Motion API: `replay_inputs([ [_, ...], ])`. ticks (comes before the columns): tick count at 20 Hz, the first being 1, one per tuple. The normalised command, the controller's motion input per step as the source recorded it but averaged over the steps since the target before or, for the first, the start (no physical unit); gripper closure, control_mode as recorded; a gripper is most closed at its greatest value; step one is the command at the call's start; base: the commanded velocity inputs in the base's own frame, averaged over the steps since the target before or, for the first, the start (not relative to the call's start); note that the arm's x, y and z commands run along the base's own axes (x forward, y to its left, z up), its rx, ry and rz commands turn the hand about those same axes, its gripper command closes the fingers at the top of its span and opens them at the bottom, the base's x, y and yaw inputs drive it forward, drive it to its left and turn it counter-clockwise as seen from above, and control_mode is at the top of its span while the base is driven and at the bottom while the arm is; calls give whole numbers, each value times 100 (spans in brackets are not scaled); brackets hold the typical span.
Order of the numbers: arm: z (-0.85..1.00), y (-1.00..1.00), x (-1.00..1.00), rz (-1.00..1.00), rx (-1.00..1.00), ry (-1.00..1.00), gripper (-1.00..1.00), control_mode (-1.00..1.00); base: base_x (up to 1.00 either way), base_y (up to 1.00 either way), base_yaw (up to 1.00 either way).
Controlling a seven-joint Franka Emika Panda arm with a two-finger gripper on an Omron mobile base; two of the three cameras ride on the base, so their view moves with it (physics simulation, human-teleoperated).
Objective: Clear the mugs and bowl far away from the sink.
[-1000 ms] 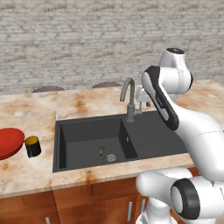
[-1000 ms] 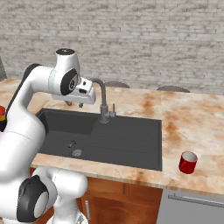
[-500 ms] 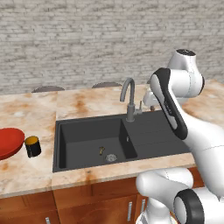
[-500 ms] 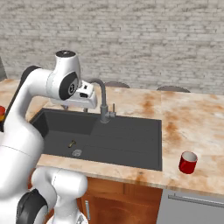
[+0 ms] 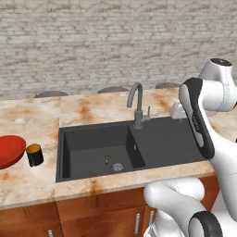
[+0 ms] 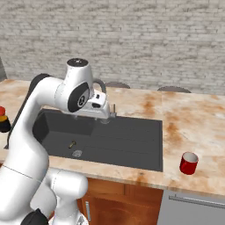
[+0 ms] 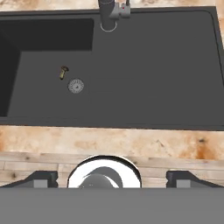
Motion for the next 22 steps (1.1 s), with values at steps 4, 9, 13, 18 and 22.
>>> replay_inputs([
  [4, -4, -54, 0, -3, 0, 4, -100, -100, 0, 0, 0],
  [9, -14, -59, 4, -4, 0, 8, -100, -100, 0, 0, 0],
  [13, -5, -56, 5, -2, 0, 2, -100, -100, 0, 0, 0],
  [18, -11, -72, 0, -9, 0, -1, -100, -100, 0, 0, 0],
  [22, -7, -82, -7, -12, 0, -1, -100, -100, 0, 0, 0],
])
